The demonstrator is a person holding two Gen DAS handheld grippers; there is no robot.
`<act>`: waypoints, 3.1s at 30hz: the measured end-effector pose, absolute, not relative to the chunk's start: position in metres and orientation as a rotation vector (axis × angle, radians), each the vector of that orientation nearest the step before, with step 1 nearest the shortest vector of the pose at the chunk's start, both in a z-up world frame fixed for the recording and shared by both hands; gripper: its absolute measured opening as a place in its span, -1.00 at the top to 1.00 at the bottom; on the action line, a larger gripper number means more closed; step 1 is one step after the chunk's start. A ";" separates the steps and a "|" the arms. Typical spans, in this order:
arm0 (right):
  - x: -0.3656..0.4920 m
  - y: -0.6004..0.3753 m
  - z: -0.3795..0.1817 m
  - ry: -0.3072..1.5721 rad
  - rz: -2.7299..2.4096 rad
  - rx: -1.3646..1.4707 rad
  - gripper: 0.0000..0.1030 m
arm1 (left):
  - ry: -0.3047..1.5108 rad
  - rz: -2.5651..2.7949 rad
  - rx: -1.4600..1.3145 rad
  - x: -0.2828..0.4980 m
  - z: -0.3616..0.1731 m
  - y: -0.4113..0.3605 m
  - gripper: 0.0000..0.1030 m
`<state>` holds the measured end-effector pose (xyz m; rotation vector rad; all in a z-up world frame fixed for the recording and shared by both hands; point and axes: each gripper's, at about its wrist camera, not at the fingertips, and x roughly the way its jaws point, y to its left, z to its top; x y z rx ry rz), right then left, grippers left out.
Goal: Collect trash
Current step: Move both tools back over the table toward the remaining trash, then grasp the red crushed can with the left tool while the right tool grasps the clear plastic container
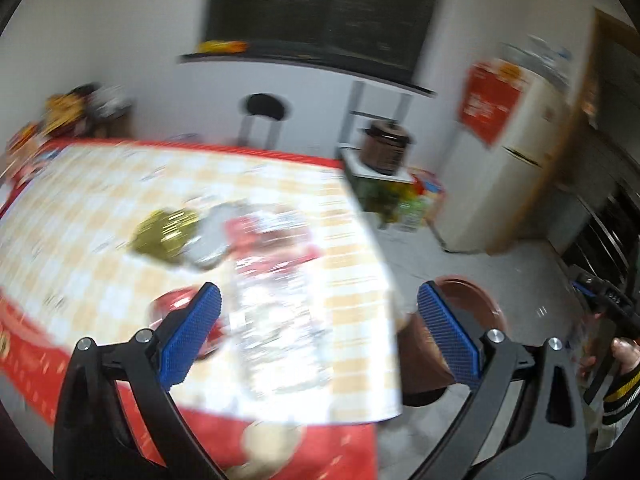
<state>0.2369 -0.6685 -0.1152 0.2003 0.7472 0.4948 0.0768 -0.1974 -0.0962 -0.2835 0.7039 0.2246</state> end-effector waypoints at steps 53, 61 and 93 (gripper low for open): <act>0.136 -0.352 -0.203 1.098 0.378 -0.083 -0.90 | 1.045 -0.056 -0.475 0.115 -0.271 0.009 -0.32; 0.137 -0.340 -0.209 1.109 0.369 -0.106 -0.90 | 1.087 -0.097 -0.477 0.127 -0.286 0.005 -0.31; 0.148 -0.229 -0.244 1.091 0.536 -0.384 -0.76 | 0.997 -0.059 -0.558 0.099 -0.276 0.042 0.51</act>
